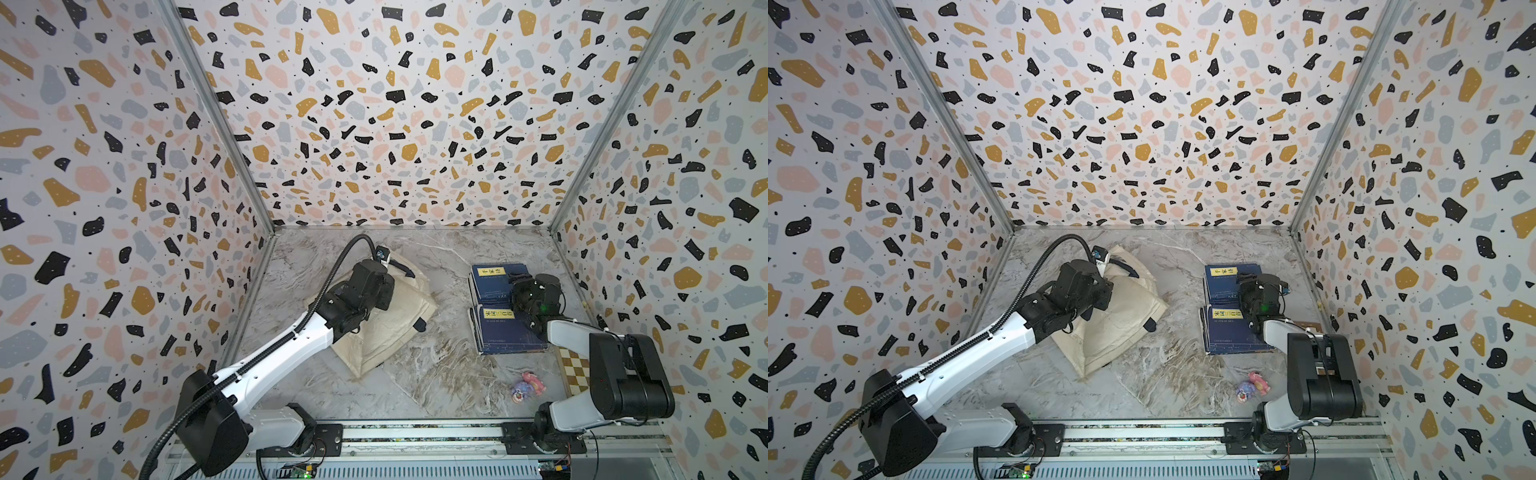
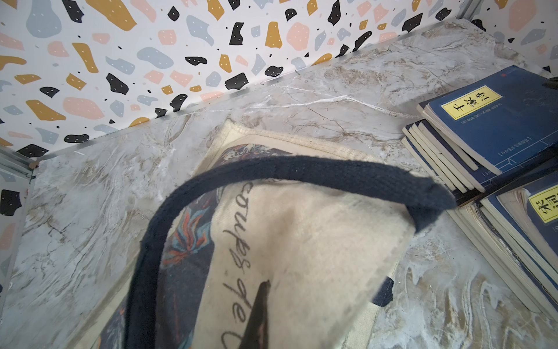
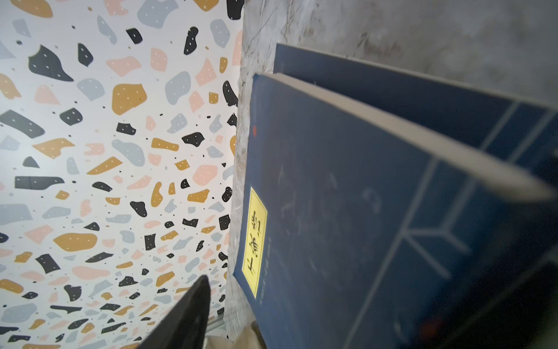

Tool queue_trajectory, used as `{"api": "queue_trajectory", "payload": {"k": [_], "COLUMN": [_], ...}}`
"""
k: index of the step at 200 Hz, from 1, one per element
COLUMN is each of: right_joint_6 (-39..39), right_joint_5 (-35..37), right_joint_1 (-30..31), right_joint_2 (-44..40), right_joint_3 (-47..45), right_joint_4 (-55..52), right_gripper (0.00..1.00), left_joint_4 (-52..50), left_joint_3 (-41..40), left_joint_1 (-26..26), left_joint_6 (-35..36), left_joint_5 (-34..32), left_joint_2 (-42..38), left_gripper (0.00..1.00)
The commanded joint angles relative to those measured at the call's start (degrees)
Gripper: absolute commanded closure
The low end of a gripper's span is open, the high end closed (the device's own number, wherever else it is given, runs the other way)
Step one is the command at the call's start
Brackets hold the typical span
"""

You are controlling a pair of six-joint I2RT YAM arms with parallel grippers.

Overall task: Take out the books from the canvas bag
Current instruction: Place the book on the book.

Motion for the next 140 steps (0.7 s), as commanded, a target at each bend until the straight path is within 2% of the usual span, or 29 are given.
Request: {"api": "queue_trajectory", "payload": {"k": [1,20,75,99,140], "right_joint_6": [-0.43,-0.32,-0.12,-0.06,-0.91], "right_joint_5": [-3.26,-5.0,-4.06,-6.45,-7.2], "right_joint_1": [-0.53,-0.98,-1.18,-1.42,-1.39], "right_joint_2": [-2.16,-2.73,-0.64,1.24,-0.48], "right_joint_3": [2.25,2.08,3.35,4.74,3.05], "right_joint_4": [-6.4,-8.73,-4.03,-6.2,-9.63], "right_gripper": [0.3,0.3,0.3,0.29,0.27], "left_joint_4": [1.05,1.01,0.81,0.56,0.44], "left_joint_3": [0.13,0.13,0.4,0.48,0.75], "left_joint_1": [0.14,0.14,0.16,0.14,0.15], "left_joint_6": [0.14,0.16,0.13,0.26,0.12], "left_joint_5": [0.45,0.47,0.73,0.73,1.12], "left_joint_2": [-0.79,-0.79,-0.4,-0.39,-0.05], "left_gripper": [1.0,1.0,1.0,1.0,1.0]}}
